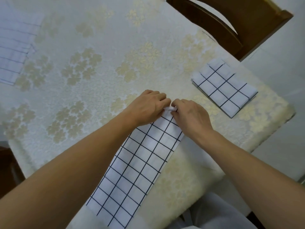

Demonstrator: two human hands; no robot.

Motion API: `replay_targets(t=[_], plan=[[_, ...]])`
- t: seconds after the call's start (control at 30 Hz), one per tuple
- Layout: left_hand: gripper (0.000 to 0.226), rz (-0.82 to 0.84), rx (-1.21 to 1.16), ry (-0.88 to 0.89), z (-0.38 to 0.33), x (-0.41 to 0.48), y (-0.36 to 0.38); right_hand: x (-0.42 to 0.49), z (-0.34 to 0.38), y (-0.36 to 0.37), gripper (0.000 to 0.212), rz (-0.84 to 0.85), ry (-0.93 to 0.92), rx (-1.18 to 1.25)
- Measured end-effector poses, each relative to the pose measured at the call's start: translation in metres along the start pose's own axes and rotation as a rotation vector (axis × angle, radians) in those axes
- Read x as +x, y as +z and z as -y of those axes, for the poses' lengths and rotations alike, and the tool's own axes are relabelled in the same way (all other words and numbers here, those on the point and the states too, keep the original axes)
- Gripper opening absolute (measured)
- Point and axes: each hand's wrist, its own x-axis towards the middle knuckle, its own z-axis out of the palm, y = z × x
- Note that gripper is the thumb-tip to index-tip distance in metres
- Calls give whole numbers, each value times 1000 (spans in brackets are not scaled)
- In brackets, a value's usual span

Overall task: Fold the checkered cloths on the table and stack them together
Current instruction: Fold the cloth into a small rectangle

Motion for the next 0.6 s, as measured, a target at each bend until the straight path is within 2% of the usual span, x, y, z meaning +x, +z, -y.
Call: replay_targets(t=[0.13,0.23,0.43,0.6], plan=[[10,-33,53,-4,-5,1,-11,-1,-3,-14,21,17,-18,-8],[24,-45,91,-3,-9,-8,-21,-7,6,-23,22,10,-50,0],[26,-108,126,4,-21,-44,-49,-34,36,-36,25,-32,-116,-26],[35,-194,99,30,-38,-106,-62,-80,77,-29,16,-114,-171,-42]])
